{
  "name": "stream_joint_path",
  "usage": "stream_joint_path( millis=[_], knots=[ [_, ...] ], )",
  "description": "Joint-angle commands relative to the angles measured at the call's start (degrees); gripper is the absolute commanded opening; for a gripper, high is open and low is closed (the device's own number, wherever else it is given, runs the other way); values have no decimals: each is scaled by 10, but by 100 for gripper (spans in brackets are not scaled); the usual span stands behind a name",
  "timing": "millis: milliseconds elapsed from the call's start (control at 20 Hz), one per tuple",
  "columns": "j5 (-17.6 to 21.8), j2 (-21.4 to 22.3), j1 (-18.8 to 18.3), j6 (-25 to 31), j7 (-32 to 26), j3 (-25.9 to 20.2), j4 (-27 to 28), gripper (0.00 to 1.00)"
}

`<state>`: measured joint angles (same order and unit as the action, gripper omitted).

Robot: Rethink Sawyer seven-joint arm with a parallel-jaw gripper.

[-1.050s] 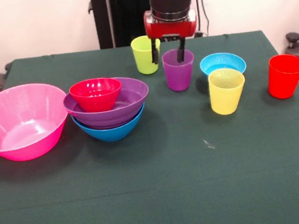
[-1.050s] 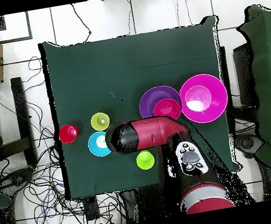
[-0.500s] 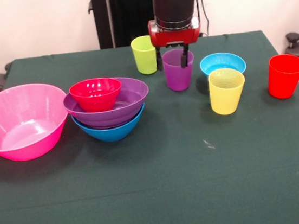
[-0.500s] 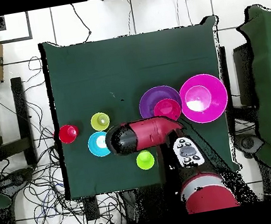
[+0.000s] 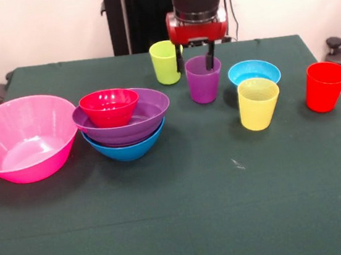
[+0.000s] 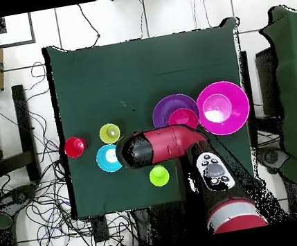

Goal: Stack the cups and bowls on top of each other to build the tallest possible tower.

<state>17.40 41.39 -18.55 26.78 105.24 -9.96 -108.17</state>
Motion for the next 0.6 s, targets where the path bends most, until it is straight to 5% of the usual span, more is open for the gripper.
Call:
stream_joint_path(
  millis=[50, 300, 600],
  knots=[
    [-11, 60, -23, 143, -80, -76, -3, 100],
    [3, 61, -44, 171, -96, -91, 17, 100],
    [41, 10, -85, 195, -148, -117, 85, 100]
  ],
)
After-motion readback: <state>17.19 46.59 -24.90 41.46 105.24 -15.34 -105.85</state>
